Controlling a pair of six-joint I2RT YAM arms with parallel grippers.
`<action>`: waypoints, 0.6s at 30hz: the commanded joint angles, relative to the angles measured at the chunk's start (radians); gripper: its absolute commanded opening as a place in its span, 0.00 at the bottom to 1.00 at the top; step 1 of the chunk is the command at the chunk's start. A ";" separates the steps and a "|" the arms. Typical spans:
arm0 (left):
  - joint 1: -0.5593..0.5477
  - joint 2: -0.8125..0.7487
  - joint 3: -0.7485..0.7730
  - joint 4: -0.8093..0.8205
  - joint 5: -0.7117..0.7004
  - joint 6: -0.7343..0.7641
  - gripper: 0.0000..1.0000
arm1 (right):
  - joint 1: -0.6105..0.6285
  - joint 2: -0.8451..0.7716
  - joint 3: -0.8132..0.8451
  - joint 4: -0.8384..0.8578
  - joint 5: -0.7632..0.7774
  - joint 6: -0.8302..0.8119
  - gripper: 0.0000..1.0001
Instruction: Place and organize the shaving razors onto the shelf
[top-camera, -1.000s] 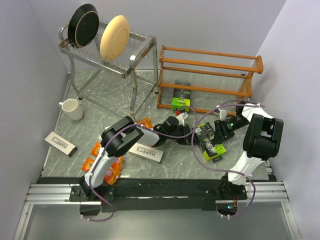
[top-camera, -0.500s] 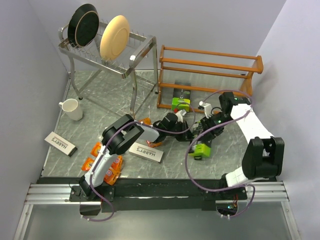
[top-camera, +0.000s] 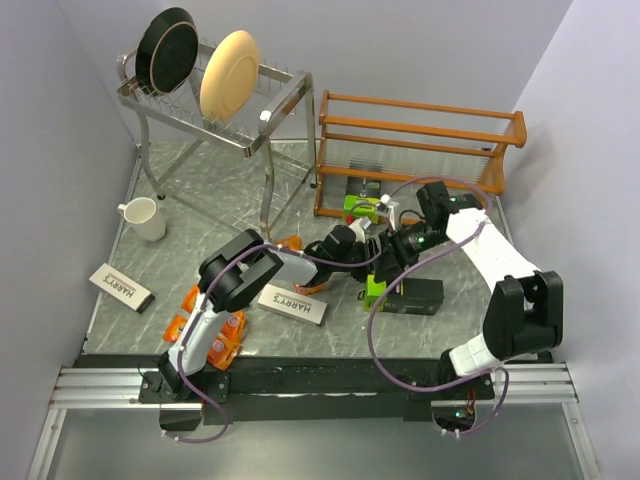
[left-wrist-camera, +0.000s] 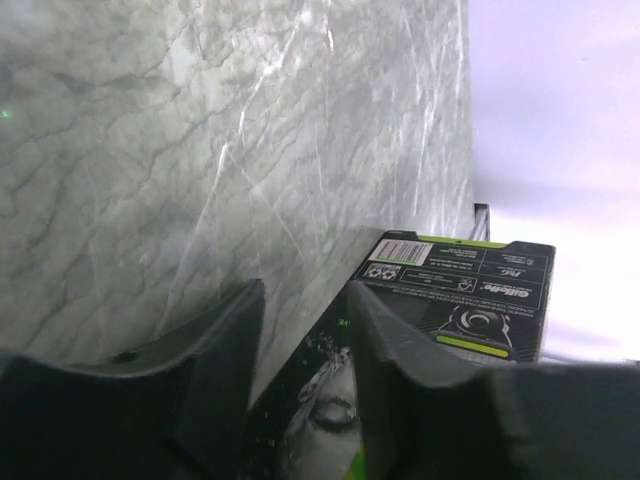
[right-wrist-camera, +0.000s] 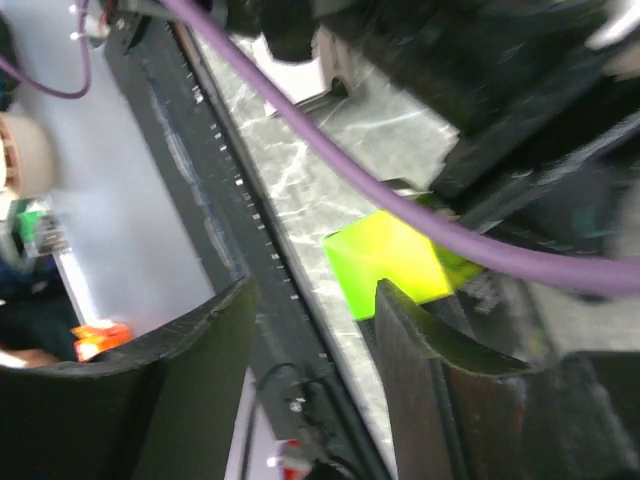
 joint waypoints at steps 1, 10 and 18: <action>0.026 -0.108 -0.055 -0.175 -0.080 0.079 0.52 | -0.063 -0.144 0.072 -0.050 0.028 -0.097 0.63; 0.160 -0.338 -0.047 -0.328 0.087 0.394 0.89 | -0.284 -0.316 0.048 -0.034 0.064 0.030 0.77; 0.045 -0.466 0.019 -0.589 0.310 0.987 0.99 | -0.461 -0.376 0.042 0.022 0.018 0.105 0.83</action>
